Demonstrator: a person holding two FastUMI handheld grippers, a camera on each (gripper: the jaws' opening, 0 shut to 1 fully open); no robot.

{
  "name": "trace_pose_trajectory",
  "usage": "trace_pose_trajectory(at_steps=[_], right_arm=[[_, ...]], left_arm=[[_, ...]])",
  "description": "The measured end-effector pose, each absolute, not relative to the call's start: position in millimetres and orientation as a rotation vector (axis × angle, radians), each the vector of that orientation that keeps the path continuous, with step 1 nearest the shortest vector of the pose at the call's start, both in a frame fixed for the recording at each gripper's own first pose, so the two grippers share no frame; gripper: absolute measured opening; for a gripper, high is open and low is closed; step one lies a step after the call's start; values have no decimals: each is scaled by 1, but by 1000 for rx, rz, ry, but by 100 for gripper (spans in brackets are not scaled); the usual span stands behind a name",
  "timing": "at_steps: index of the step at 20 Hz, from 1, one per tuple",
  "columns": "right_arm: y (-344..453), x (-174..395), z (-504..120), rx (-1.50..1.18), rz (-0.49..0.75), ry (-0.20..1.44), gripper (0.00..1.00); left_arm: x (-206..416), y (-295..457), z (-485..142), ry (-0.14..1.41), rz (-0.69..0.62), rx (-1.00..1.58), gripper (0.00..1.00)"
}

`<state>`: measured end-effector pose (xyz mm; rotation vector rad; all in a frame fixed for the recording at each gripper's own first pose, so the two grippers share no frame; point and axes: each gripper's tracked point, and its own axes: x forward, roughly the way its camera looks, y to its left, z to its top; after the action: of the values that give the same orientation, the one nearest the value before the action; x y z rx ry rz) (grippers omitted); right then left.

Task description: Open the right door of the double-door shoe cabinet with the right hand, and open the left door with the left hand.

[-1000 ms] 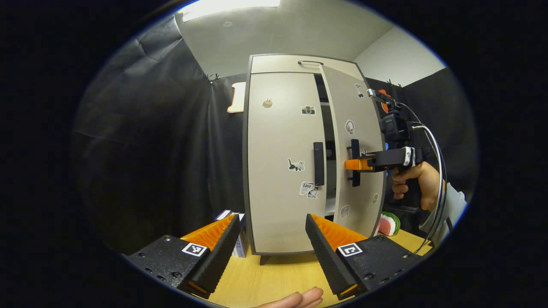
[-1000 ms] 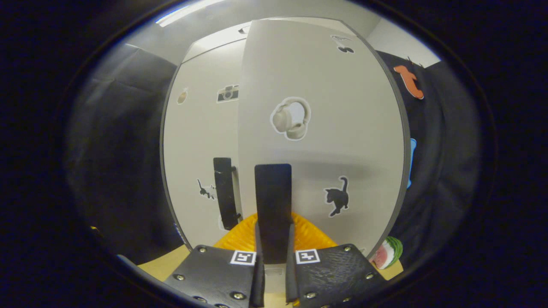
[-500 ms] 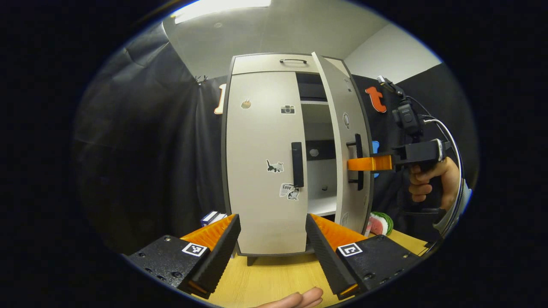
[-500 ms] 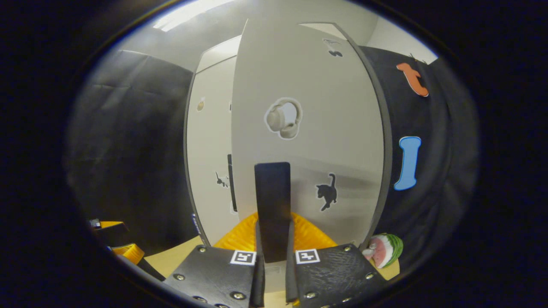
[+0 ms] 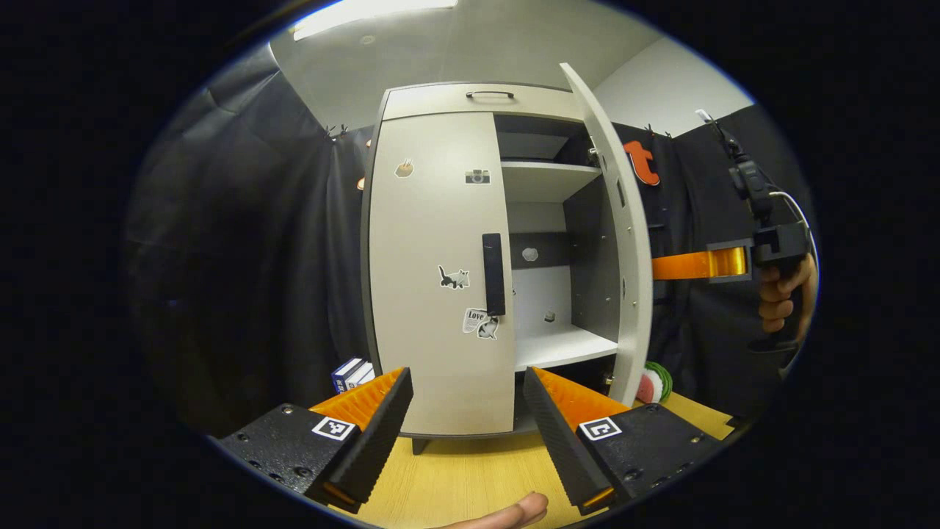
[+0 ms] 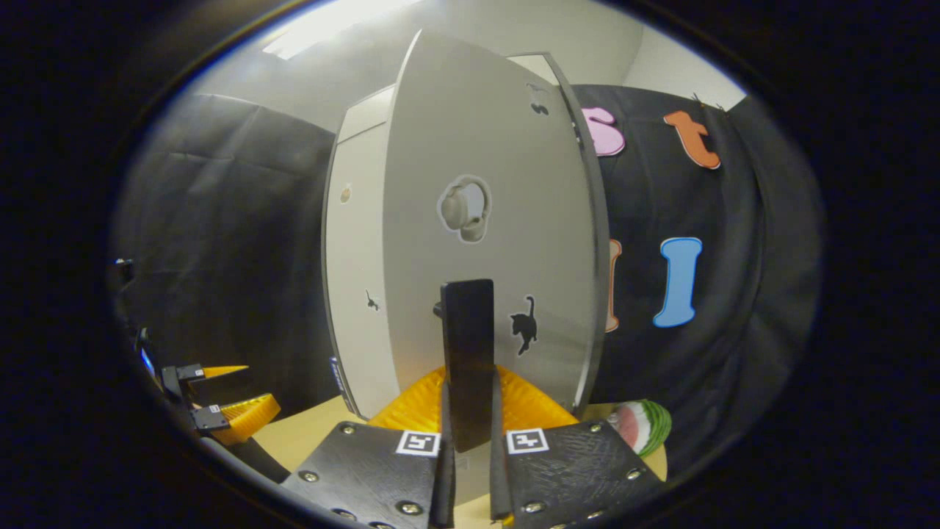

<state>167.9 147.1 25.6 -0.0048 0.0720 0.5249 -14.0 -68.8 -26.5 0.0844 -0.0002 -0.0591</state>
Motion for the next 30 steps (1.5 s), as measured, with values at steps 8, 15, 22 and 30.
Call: trace_pose_trajectory(at_steps=[8, 15, 22, 30], right_arm=[[92, 182, 30, -12, 390, 70, 18], [50, 189, 41, 60, 369, 75, 17], [41, 183, 31, 27, 333, 42, 2], [-13, 136, 1, 116, 164, -34, 38]], left_arm=[[-5, -93, -37, 13, -116, 41, 95], [0, -98, -40, 25, -127, 9, 95], [12, -94, -38, 28, -121, -1, 95], [66, -86, 0, -30, -142, -46, 95]])
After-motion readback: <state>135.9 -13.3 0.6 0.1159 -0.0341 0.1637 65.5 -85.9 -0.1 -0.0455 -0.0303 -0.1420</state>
